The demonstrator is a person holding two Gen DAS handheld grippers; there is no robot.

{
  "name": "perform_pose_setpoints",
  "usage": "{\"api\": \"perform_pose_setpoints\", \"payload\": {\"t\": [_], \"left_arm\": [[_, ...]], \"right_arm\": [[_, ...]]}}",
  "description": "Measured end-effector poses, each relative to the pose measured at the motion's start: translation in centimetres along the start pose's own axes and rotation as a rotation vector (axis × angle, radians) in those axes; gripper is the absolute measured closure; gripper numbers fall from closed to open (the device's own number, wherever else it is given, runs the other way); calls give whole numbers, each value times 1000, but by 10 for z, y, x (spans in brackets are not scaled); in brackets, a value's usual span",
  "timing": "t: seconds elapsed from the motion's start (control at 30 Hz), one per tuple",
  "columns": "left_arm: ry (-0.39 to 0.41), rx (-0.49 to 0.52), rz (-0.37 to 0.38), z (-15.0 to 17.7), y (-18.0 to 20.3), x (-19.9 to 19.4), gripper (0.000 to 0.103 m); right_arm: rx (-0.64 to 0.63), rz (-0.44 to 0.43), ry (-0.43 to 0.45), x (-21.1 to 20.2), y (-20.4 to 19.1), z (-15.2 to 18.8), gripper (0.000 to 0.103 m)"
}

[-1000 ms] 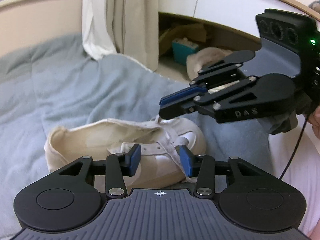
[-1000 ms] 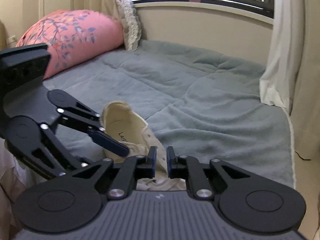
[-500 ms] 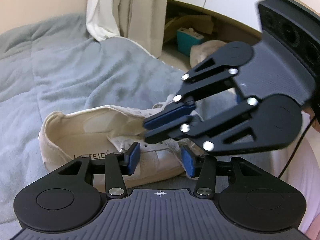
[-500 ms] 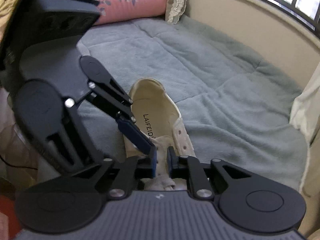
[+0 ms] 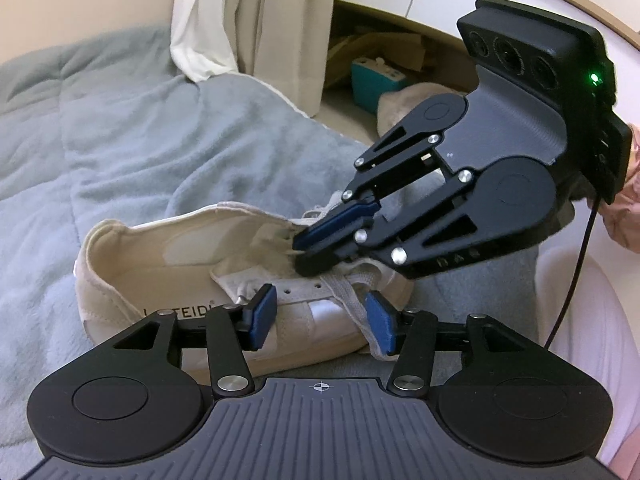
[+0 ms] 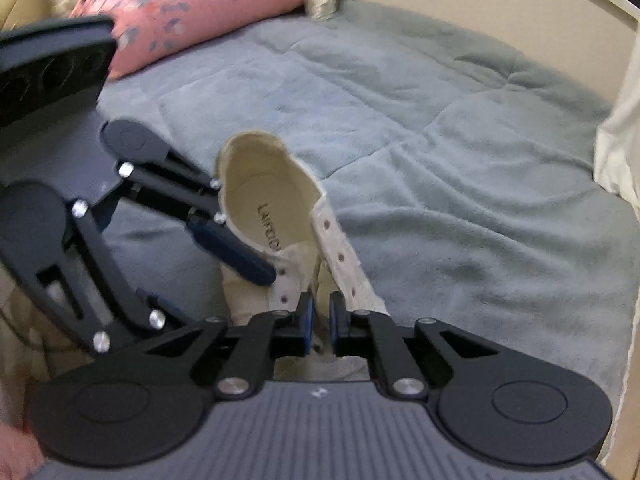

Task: Lace up shoes with both hands
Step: 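Lower the right gripper back to the eyelets beside the left gripper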

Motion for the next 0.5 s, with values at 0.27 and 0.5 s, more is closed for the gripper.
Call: {"api": "perform_pose_setpoints", "payload": {"t": [0.27,0.5], "left_arm": [[-22,46,-9,5,7,4,37],[-6,22,2,10,24,1,36]], "right_arm": [[-294,94,-24,7,-24,-7,85],[-163,48,-59,18,-13,-4,95]]}}
Point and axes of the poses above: each gripper's, at about its wrist camera, not at the fingertips, and x roughly the way its jaws point, y to its right, z to its underside, the point moved 9 cm from there along x, roughly the way its jaws point, and after that the axes turned 13 degrees about z, right-handed, at the moved point
